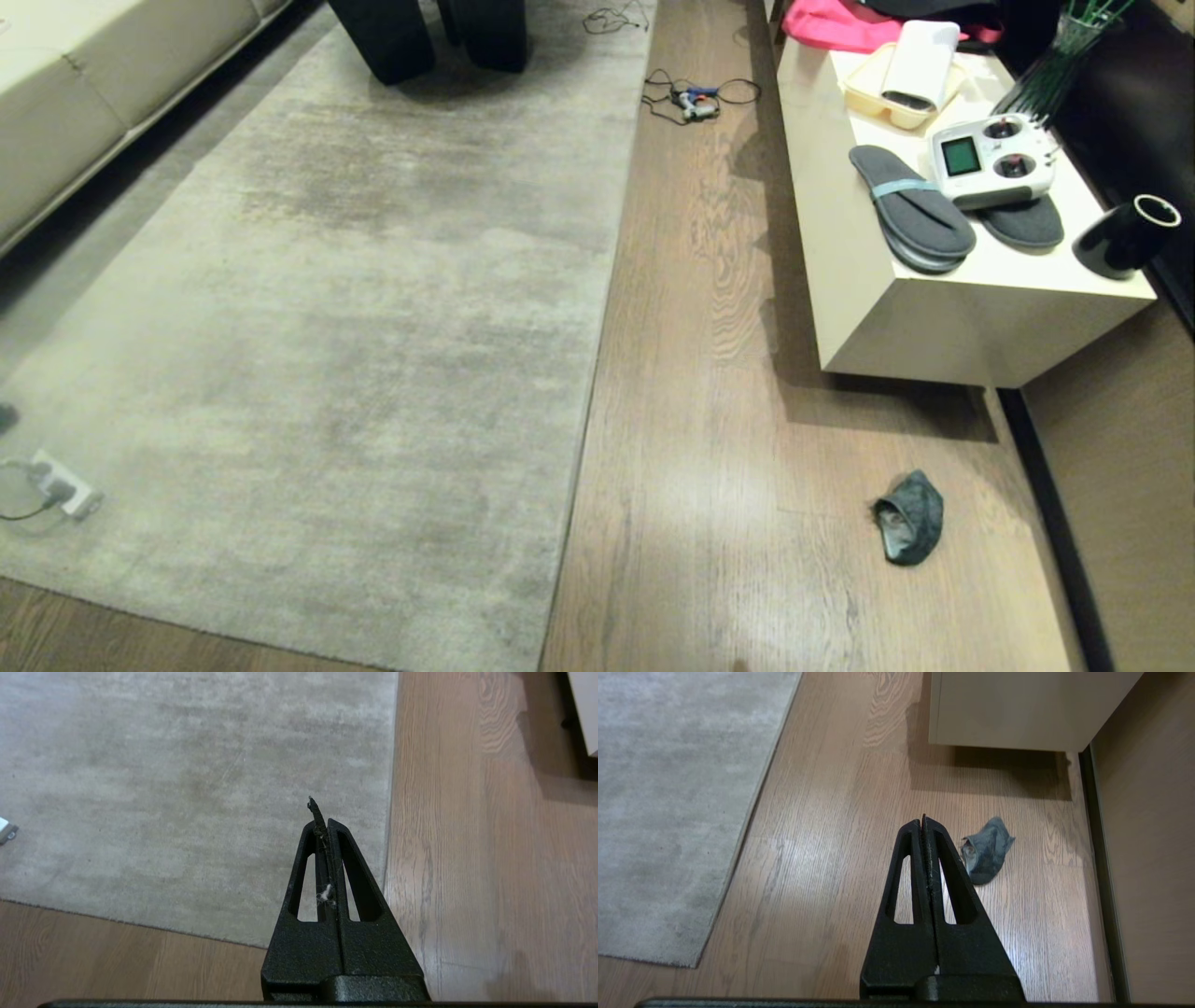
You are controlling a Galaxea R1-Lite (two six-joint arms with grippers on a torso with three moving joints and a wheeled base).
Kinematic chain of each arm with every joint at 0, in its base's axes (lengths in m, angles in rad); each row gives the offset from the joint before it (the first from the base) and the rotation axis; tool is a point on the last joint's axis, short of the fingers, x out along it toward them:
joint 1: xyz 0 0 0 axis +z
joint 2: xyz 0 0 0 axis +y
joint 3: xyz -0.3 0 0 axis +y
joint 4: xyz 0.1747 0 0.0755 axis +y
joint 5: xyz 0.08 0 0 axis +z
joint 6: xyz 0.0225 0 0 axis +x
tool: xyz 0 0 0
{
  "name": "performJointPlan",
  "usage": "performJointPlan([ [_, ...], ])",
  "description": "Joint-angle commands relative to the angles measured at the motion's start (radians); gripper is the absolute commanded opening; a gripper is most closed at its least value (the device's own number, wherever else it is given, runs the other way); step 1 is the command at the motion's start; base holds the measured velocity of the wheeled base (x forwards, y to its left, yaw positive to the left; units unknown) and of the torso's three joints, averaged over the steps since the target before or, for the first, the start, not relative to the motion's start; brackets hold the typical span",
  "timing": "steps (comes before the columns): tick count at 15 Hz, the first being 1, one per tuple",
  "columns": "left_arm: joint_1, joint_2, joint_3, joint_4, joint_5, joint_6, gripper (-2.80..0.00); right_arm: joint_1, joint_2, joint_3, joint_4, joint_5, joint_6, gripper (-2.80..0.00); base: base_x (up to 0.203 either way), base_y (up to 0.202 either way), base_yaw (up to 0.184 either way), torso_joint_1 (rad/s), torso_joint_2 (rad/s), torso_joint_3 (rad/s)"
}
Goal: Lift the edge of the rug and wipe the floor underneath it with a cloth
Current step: Pick up the rag
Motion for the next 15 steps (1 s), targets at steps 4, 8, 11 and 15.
performJointPlan([
  [4,-0.001,0.001,0.000,-0.001,0.001,-0.006,-2.80,0.000,0.000,0.000,0.000,-0.001,0.000,-2.80,0.000,0.000,0.000,0.004,0.00,-0.201],
  [8,-0.001,0.001,0.000,-0.002,0.002,-0.008,-2.80,0.000,0.000,0.000,0.000,0.000,0.000,-2.80,0.000,0.000,0.000,0.003,0.00,-0.199],
  [11,0.001,0.001,0.000,-0.001,0.002,-0.016,-2.80,0.000,0.000,0.000,0.000,-0.001,0.000,-2.80,0.000,0.000,0.000,0.003,0.00,-0.193],
  [15,0.001,0.001,0.000,-0.001,0.008,-0.019,-2.80,0.000,0.000,0.000,0.000,-0.001,0.000,-2.80,0.000,0.000,0.000,0.001,0.00,-0.197],
])
